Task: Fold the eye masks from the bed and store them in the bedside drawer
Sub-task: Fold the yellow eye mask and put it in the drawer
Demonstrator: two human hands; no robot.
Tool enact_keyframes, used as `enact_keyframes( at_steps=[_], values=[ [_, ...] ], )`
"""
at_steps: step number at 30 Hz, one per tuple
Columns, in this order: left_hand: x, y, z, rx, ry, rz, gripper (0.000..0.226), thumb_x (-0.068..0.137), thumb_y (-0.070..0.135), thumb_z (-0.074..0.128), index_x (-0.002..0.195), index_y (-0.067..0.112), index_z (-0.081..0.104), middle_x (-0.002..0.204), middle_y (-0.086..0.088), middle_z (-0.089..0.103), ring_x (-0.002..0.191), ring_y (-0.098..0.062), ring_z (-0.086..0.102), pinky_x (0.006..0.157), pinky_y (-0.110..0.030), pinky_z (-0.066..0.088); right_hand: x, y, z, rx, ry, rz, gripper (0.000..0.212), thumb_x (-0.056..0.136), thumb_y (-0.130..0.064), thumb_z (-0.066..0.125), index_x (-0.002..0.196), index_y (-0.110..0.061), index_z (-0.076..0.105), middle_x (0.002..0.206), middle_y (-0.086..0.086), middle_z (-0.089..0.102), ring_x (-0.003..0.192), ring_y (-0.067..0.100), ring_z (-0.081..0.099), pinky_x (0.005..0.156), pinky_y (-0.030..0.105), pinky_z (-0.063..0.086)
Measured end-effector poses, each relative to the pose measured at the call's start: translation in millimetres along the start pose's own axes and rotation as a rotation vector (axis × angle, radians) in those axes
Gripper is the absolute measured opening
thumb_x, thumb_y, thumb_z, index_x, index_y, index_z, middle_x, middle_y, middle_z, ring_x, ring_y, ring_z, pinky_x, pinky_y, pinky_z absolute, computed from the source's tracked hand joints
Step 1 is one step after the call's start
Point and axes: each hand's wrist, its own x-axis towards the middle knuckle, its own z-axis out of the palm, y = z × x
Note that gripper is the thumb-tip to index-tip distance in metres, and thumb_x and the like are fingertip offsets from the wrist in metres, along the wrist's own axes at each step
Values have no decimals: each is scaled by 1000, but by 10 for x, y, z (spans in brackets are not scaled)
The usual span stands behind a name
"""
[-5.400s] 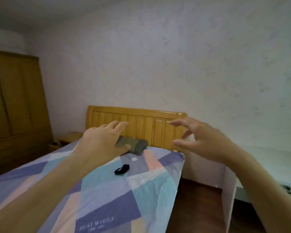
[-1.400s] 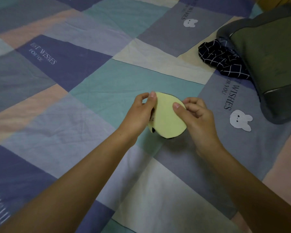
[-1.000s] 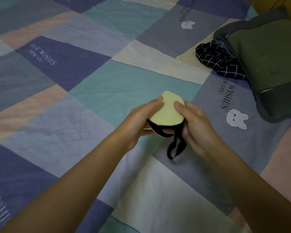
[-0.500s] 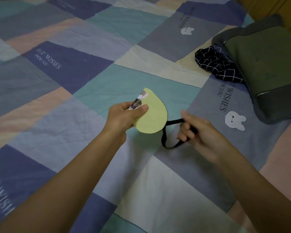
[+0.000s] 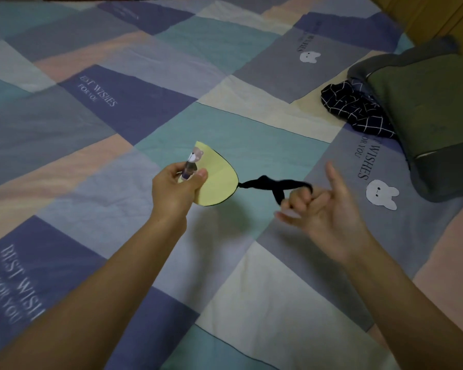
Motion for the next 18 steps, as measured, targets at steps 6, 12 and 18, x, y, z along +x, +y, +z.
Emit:
enact_keyframes(
  at_steps=[6, 12, 18],
  values=[
    [-99, 4, -240, -57, -55, -40, 25, 82, 13, 73, 105, 15, 62, 96, -6, 63, 74, -15, 59, 58, -20, 48, 23, 129, 259, 368, 76, -180, 32, 94, -10, 37, 110, -14, 64, 122, 4, 68, 76, 10, 70, 98, 34, 50],
    [-234, 102, -500, 2, -239, -1, 14, 82, 12, 73, 93, 19, 67, 93, -5, 64, 79, -18, 61, 67, -27, 53, -13, 412, 545, -218, 128, -330, 54, 73, -8, 74, 123, -19, 59, 132, -9, 59, 112, 18, 63, 84, 30, 57],
    [-319, 205, -776, 46, -481, -27, 29, 84, 23, 69, 112, 13, 68, 102, -10, 73, 84, -22, 71, 65, -30, 59, -134, 519, 882, -528, -53, -323, 74, 59, -3, 86, 109, -47, 54, 134, -20, 53, 121, -4, 51, 82, 38, 59]
  ],
)
